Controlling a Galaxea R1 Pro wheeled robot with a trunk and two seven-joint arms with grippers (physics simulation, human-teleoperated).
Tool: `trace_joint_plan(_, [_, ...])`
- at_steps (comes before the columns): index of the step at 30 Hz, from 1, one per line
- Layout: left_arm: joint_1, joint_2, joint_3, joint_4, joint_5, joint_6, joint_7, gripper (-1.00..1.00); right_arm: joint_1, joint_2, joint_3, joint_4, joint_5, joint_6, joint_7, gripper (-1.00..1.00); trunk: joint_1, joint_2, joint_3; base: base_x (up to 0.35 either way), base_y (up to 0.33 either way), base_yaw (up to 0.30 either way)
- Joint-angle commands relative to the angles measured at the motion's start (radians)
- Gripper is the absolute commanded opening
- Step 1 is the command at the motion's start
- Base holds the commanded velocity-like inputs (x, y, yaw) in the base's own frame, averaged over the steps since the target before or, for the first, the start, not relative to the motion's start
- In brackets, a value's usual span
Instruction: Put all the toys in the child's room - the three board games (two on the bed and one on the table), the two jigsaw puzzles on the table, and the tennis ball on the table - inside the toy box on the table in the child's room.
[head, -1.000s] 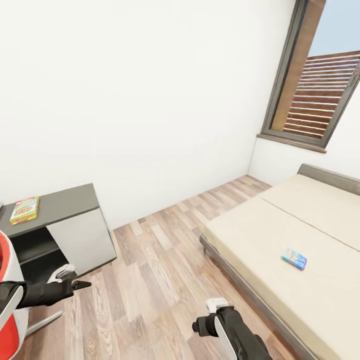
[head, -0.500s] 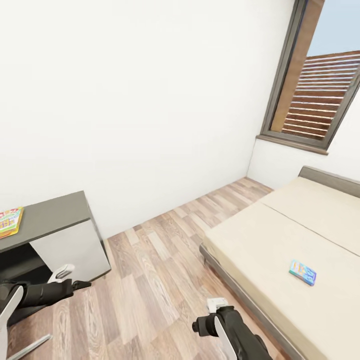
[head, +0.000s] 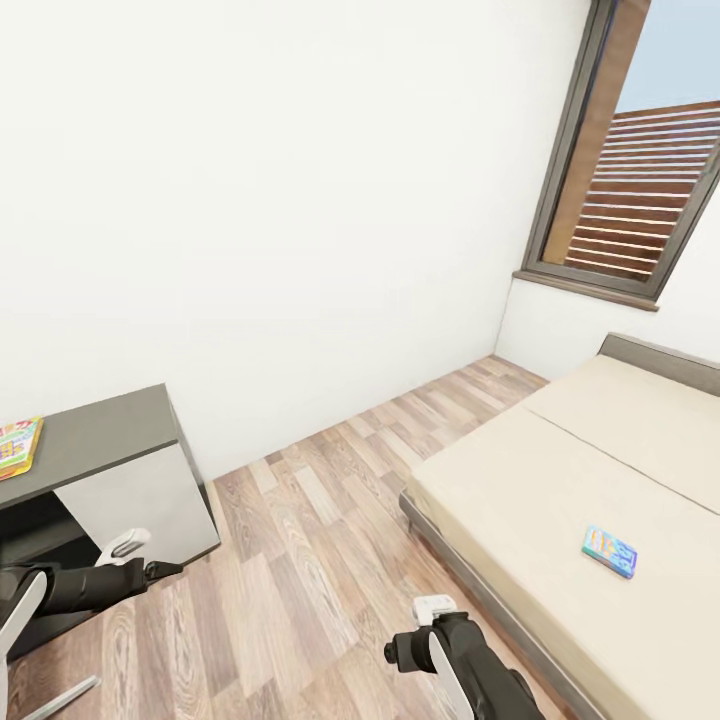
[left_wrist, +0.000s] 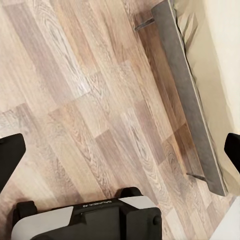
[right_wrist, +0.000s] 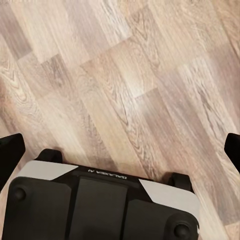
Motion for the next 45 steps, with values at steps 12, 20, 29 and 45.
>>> trace_joint_plan(12, [-0.001, 0.000, 0.001, 0.000, -0.001, 0.005, -0.004, 1.00, 0.000, 0.000, -0.004, -0.001, -0.002, -0.043, -0.001, 1.00, 0.001, -0.002, -0.002, 0.054, -0.053, 0.000])
trace_joint_plan(20, [-0.001, 0.000, 0.002, 0.000, -0.001, 0.005, -0.004, 1.00, 0.000, 0.000, -0.005, -0.001, -0.003, -0.048, 0.004, 1.00, 0.001, -0.002, -0.002, 0.192, -0.036, 0.000])
trace_joint_plan(29, [-0.001, 0.000, 0.002, 0.000, -0.001, 0.003, -0.003, 1.00, -0.001, 0.000, -0.004, -0.001, -0.018, -0.046, 0.005, 1.00, 0.001, -0.002, -0.002, 0.275, -0.005, -0.101])
trace_joint_plan(45, [-0.001, 0.000, 0.001, 0.000, -0.001, 0.003, -0.003, 1.00, -0.001, 0.000, -0.004, -0.001, -0.022, -0.043, 0.006, 1.00, 0.001, -0.002, -0.002, 0.272, 0.019, -0.266])
